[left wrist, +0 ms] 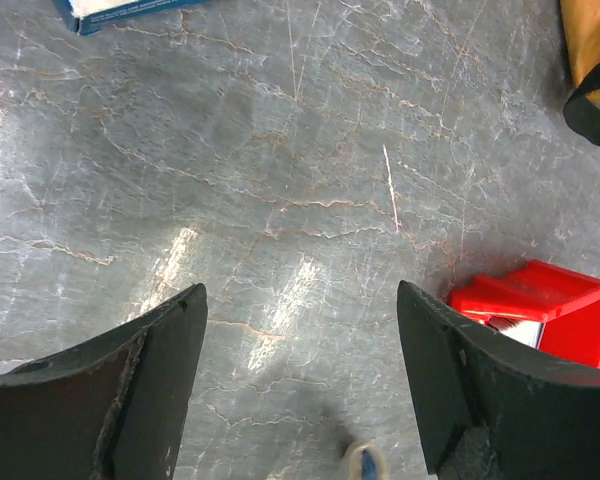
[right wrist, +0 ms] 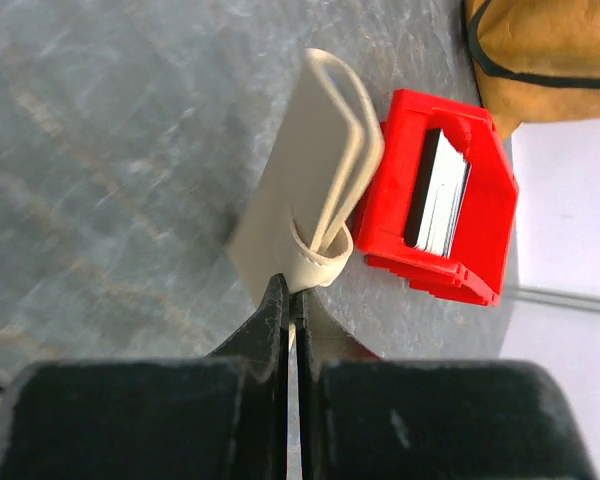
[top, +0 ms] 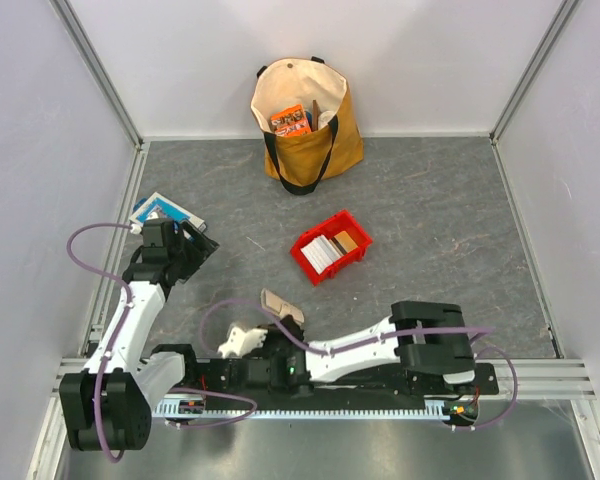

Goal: Put the credit cards into the card holder
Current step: Move the card holder to the corner of the board.

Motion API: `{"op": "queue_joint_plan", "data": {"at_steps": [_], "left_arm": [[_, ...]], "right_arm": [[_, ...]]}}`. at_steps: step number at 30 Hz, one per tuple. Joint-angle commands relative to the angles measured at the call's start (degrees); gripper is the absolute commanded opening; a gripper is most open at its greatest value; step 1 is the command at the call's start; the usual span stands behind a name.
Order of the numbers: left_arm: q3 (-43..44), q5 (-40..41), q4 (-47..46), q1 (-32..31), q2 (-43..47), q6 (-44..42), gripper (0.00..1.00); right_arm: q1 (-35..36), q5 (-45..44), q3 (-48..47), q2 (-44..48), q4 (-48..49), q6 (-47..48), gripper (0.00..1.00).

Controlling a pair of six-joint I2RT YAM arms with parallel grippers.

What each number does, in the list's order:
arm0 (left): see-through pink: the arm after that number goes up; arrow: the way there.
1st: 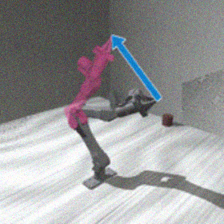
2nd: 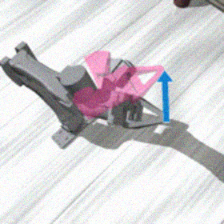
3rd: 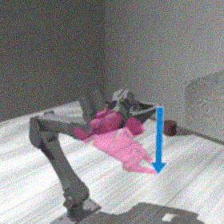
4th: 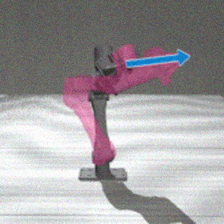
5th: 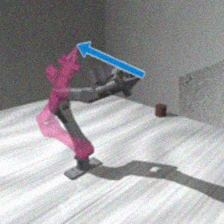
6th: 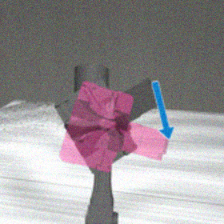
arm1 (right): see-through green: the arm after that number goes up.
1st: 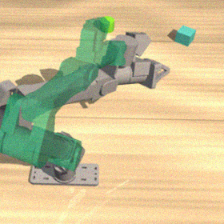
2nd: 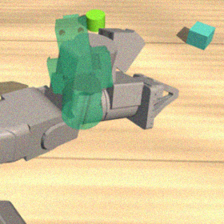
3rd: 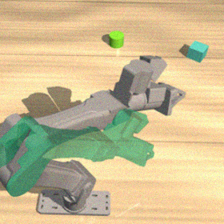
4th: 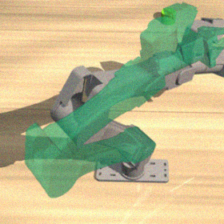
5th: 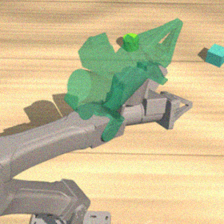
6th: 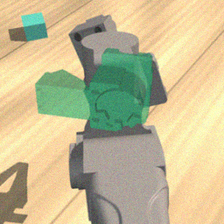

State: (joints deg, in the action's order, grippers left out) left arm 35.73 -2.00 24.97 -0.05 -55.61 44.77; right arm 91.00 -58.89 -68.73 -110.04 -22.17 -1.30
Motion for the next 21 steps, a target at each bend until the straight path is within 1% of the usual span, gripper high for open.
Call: {"op": "queue_joint_plan", "data": {"at_steps": [1,2,3,5,6,7,10,11,12,13,15,16,19,21], "left_arm": [[0.7,-7.5,-1.4,3.3,-0.2,-4.6,0.82],[0.7,-7.8,-1.4,3.5,-0.3,-5.1,0.82],[1.0,-8.3,-1.2,3.5,-0.4,-5.7,0.82],[0.9,-8.6,-0.9,3.7,-0.3,-6.0,0.82],[0.7,-9.1,-1.1,3.7,0.0,-6.1,0.82],[0.6,-9.4,-1.1,3.8,0.0,-6.3,0.82],[0.6,-11.7,-1.2,3.7,-0.1,-7.3,0.83],[0.6,-12.7,-1.1,3.8,-0.3,-7.9,0.83],[0.6,-13.5,-0.9,3.7,-0.3,-8.5,0.83],[0.3,-14.4,-0.9,3.8,-0.1,-8.7,0.83],[-0.6,-16.9,-1.4,3.7,0.6,-8.3,0.83],[-1.1,-18.4,-1.5,3.8,1.0,-8.2,0.83],[-3.4,-24.4,-3.0,3.6,2.5,-8.8,0.82],[-4.3,-25.8,-2.3,2.7,3.1,-8.7,0.82]], "right_arm": [[4.2,-3.0,0.5,-0.8,-1.5,1.4,0.00],[4.8,-1.0,1.1,-0.1,-1.4,1.4,0.00],[5.5,0.3,1.9,1.1,-1.5,-1.2,0.00],[6.4,2.9,2.5,4.5,-0.9,-3.2,0.01],[6.5,5.3,3.2,6.1,-0.7,-3.4,0.04],[6.5,7.9,3.9,7.3,-0.2,-3.0,0.12],[6.3,11.3,7.5,8.5,0.0,-5.0,0.37],[6.0,13.1,9.2,9.6,0.1,-6.6,0.48],[5.9,14.8,10.5,10.8,0.2,-8.3,0.53],[5.9,15.8,11.9,12.3,0.5,-10.1,0.55],[5.7,17.9,14.4,16.8,1.3,-13.4,0.63],[5.2,19.2,15.5,19.3,1.3,-15.7,0.64],[1.6,25.4,20.7,27.9,2.5,-26.6,0.63],[-3.1,30.6,24.7,33.5,4.5,-33.7,0.62]]}}
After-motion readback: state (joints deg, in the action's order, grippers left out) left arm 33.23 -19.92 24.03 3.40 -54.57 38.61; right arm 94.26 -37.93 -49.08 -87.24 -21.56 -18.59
